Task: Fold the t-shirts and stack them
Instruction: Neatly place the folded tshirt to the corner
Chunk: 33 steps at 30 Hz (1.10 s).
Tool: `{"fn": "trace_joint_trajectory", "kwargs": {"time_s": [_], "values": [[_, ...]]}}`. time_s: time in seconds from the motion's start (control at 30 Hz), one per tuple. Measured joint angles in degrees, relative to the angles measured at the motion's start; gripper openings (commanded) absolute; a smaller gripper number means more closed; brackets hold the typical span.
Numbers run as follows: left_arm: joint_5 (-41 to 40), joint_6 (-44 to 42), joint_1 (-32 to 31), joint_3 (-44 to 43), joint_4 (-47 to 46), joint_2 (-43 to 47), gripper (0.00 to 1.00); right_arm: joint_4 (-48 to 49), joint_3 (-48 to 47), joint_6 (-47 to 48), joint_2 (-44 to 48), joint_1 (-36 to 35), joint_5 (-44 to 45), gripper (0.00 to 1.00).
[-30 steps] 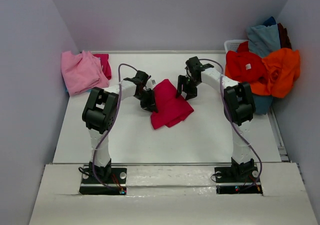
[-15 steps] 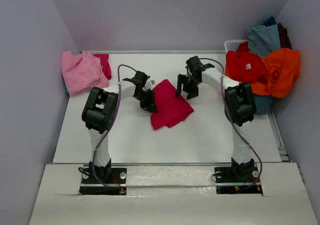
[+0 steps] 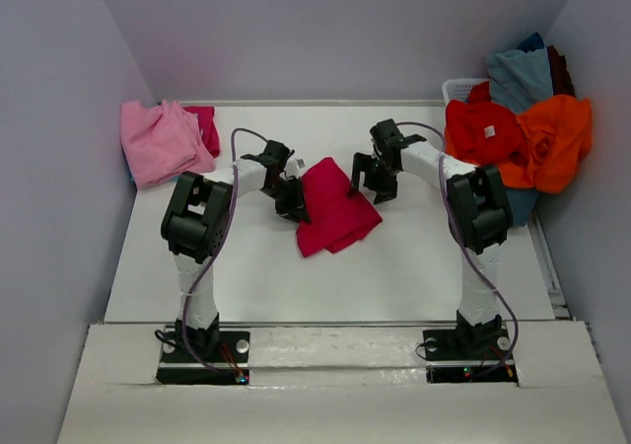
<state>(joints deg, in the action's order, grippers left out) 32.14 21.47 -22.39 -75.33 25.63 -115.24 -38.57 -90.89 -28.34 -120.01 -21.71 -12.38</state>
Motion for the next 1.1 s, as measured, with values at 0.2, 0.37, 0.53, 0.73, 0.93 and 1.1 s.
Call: {"fn": "trace_joint_trajectory", "kwargs": {"time_s": [0.2,0.37,0.53,0.73,0.93,1.1], "values": [[1.4,0.0,0.5,0.3,-0.3,-0.2,0.06,-4.0,-1.1,-1.6,2.0,0.0,-0.4,0.84],[2.2,0.0,0.7,0.3,-0.3,-0.5,0.06,-5.0,-3.0,-2.0,5.1,0.0,-2.7,0.81],[2.5,0.0,0.8,0.3,-0.3,-0.6,0.06,-5.2,-3.2,-2.8,6.5,0.0,-6.1,0.65],[3.5,0.0,0.8,0.3,-0.3,-0.9,0.06,-4.7,-1.4,-3.8,6.3,-0.8,-9.4,0.41],[3.7,0.0,0.8,-0.3,0.4,-1.2,0.06,-4.4,3.1,-4.3,5.0,-2.4,-11.6,0.24],[3.6,0.0,0.8,-0.5,0.7,-1.3,0.06,-3.8,8.0,-4.5,4.8,-2.8,-12.8,0.19]]}}
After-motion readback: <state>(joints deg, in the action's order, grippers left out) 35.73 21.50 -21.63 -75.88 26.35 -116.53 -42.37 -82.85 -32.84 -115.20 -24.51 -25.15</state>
